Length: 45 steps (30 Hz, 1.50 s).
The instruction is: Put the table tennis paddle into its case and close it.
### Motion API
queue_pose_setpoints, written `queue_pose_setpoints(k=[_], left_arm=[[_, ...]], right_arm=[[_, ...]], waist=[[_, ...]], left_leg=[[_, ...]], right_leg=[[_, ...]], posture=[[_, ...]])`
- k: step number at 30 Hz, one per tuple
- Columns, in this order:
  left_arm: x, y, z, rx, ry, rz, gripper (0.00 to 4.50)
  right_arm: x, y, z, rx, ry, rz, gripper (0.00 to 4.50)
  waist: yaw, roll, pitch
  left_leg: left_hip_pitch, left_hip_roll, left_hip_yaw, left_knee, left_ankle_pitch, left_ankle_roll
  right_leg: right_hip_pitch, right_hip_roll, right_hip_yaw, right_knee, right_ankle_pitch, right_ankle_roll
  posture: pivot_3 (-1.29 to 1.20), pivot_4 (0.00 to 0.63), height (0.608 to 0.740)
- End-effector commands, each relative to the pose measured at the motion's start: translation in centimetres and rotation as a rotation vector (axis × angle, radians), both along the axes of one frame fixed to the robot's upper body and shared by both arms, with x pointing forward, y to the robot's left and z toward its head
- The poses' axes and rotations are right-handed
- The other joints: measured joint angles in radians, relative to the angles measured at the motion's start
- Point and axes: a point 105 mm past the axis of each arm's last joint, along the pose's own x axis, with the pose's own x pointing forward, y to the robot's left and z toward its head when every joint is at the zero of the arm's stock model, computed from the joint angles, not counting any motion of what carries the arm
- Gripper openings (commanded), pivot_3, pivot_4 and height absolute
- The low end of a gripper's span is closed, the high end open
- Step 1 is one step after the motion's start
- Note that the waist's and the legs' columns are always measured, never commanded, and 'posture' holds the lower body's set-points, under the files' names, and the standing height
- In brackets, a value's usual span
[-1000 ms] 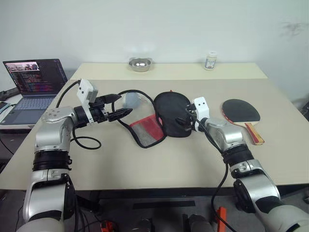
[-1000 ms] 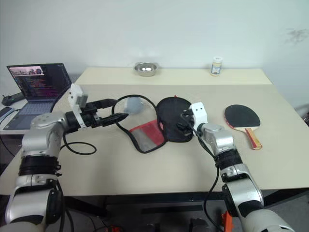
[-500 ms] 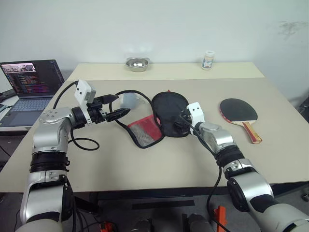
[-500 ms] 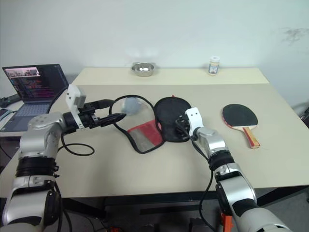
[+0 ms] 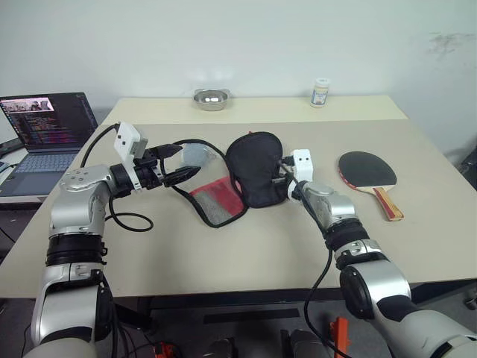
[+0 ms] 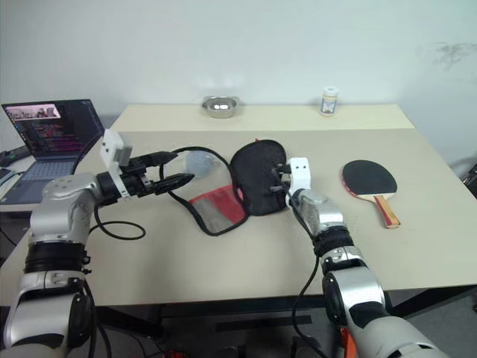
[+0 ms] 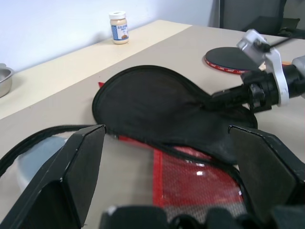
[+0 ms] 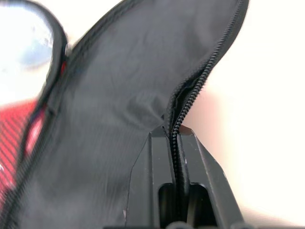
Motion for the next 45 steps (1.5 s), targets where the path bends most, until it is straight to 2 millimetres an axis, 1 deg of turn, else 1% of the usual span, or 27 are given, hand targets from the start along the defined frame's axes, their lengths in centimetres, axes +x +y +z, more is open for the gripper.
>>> queue_pose_setpoints(k=[1, 4, 7, 14, 16, 18, 21, 25, 26, 31, 33, 35, 36, 37, 39, 40, 43, 45], left_arm=[[-0.3, -0.2, 2.0, 0.005, -0.071, -0.022, 4.50], [-0.5, -0.8, 2.3, 0.003, -0.081, -0.060, 4.50], [-0.8, -1.6, 2.6, 0.013, -0.095, -0.111, 4.50], [-0.3, -2.3, 2.7, 0.019, -0.098, -0.138, 4.50], [-0.3, -2.7, 2.6, 0.020, -0.095, -0.150, 4.50], [-0.3, -3.0, 2.4, 0.020, -0.091, -0.159, 4.50], [-0.2, -3.3, 2.1, 0.022, -0.087, -0.168, 4.50], [-0.2, -3.5, 2.1, 0.021, -0.086, -0.173, 4.50], [-0.2, -3.5, 2.1, 0.020, -0.087, -0.173, 4.50], [-0.1, -3.6, 2.2, 0.013, -0.092, -0.175, 4.50], [-0.2, -3.7, 2.2, 0.012, -0.092, -0.177, 4.50], [-0.2, -3.7, 2.3, 0.009, -0.093, -0.179, 4.50], [-0.2, -3.7, 2.3, 0.009, -0.093, -0.180, 4.50], [-0.2, -3.7, 2.3, 0.008, -0.093, -0.180, 4.50], [-0.2, -3.8, 2.3, 0.007, -0.093, -0.179, 4.50], [-0.2, -3.8, 2.3, 0.006, -0.093, -0.178, 4.50], [-0.2, -3.9, 2.2, -0.002, -0.092, -0.178, 4.50], [-0.4, -4.2, 2.2, -0.010, -0.094, -0.189, 4.50]], right_arm=[[0.8, -1.0, 2.5, 0.117, -0.018, -0.101, 0.04], [0.9, -2.3, 2.5, 0.193, 0.026, -0.206, 0.04], [0.5, -3.1, 2.2, 0.211, 0.053, -0.248, 0.04], [-0.9, -4.8, 1.2, 0.151, 0.085, -0.250, 0.04], [-1.4, -5.5, 1.0, 0.123, 0.093, -0.238, 0.04], [-1.7, -6.8, 0.9, 0.083, 0.097, -0.235, 0.04], [-1.7, -8.4, 1.1, 0.048, 0.097, -0.251, 0.04], [-1.6, -9.6, 1.4, 0.032, 0.096, -0.267, 0.04], [-1.6, -9.7, 1.4, 0.032, 0.099, -0.260, 0.04], [-2.0, -7.8, 1.2, 0.053, 0.131, -0.170, 0.04], [-2.0, -7.6, 1.1, 0.056, 0.130, -0.173, 0.04], [-1.8, -8.0, 0.8, 0.047, 0.125, -0.196, 0.49], [-1.7, -8.3, 0.9, 0.010, 0.108, -0.193, 0.70], [-1.6, -8.6, 1.1, -0.016, 0.092, -0.188, 1.00], [-1.6, -9.0, 1.8, -0.056, 0.061, -0.164, 1.66], [-1.5, -9.4, 2.2, -0.084, 0.040, -0.158, 2.07], [-1.6, -11.0, 3.4, -0.154, 0.002, -0.153, 3.06], [-1.9, -11.5, 4.1, -0.199, -0.018, -0.120, 3.87]], waist=[[0.000, 0.000, 0.000], [0.000, 0.000, 0.000], [0.000, 0.000, 0.000], [-0.001, 0.000, 0.000], [-0.002, 0.000, 0.000], [-0.001, 0.000, 0.000], [-0.001, 0.000, 0.000], [-0.003, 0.000, 0.000], [-0.003, 0.000, 0.000], [-0.005, 0.000, 0.000], [-0.006, 0.000, 0.000], [-0.006, 0.000, 0.000], [-0.005, 0.000, 0.000], [-0.005, 0.000, 0.000], [-0.005, 0.000, 0.000], [-0.005, 0.000, 0.000], [-0.005, 0.000, 0.000], [-0.004, 0.000, 0.000]], left_leg=[[0.000, 0.000, 0.000, 0.000, 0.000, 0.000], [0.000, 0.000, 0.000, 0.000, 0.000, 0.000], [0.000, 0.000, 0.000, 0.000, 0.000, 0.000], [0.000, 0.000, 0.000, 0.000, 0.000, 0.000], [0.000, 0.000, 0.000, 0.000, 0.000, 0.000], [0.000, 0.000, 0.000, 0.000, 0.000, 0.001], [-0.001, 0.000, 0.000, 0.000, -0.001, 0.002], [0.000, 0.000, 0.000, 0.000, -0.002, 0.003], [0.000, 0.000, 0.001, 0.000, -0.002, 0.003], [0.000, 0.000, 0.001, 0.000, -0.002, 0.003], [0.000, 0.000, 0.001, 0.000, -0.002, 0.003], [0.000, 0.000, 0.001, 0.000, -0.002, 0.003], [0.000, 0.000, 0.001, 0.000, -0.002, 0.003], [0.000, 0.000, 0.001, 0.000, -0.002, 0.003], [-0.001, 0.000, 0.001, 0.000, -0.002, 0.003], [-0.001, 0.000, 0.001, 0.000, -0.002, 0.003], [0.000, 0.000, 0.001, 0.000, -0.002, 0.003], [0.000, 0.000, 0.001, 0.000, -0.002, 0.003]], right_leg=[[0.000, 0.000, 0.000, 0.000, 0.000, 0.000], [0.000, 0.000, 0.000, 0.000, 0.000, 0.000], [0.000, 0.000, 0.000, 0.000, 0.000, 0.000], [0.000, 0.000, 0.000, 0.000, 0.000, 0.000], [0.000, 0.000, 0.000, 0.000, 0.000, 0.000], [0.000, 0.000, 0.000, 0.000, 0.000, 0.000], [0.000, 0.000, 0.000, 0.000, 0.000, 0.000], [0.000, 0.000, 0.000, 0.000, 0.000, 0.000], [0.000, 0.000, 0.000, 0.000, 0.000, 0.000], [0.000, 0.000, 0.000, 0.000, 0.000, 0.000], [0.000, 0.000, 0.000, 0.000, 0.000, 0.000], [0.000, 0.000, 0.000, 0.000, 0.000, 0.000], [0.000, 0.000, 0.000, 0.000, 0.000, 0.000], [0.000, 0.000, 0.000, 0.000, 0.000, 0.000], [0.000, 0.000, 0.000, 0.000, 0.000, 0.000], [0.000, 0.000, 0.000, 0.000, 0.000, 0.000], [0.000, 0.000, 0.000, 0.000, 0.000, 0.000], [0.000, 0.000, 0.000, 0.000, 0.000, 0.000]], posture=[[0.00, 0.150, 0.740], [0.00, 0.150, 0.740], [0.00, 0.150, 0.740], [0.00, 0.150, 0.740], [0.00, 0.150, 0.740], [0.00, 0.150, 0.740], [0.00, 0.150, 0.740], [0.00, 0.150, 0.740], [0.00, 0.150, 0.740], [0.00, 0.150, 0.740], [0.00, 0.150, 0.740], [0.00, 0.150, 0.740], [0.00, 0.150, 0.740], [0.00, 0.150, 0.740], [0.00, 0.150, 0.740], [0.00, 0.150, 0.740], [0.00, 0.150, 0.740], [0.00, 0.150, 0.740]])
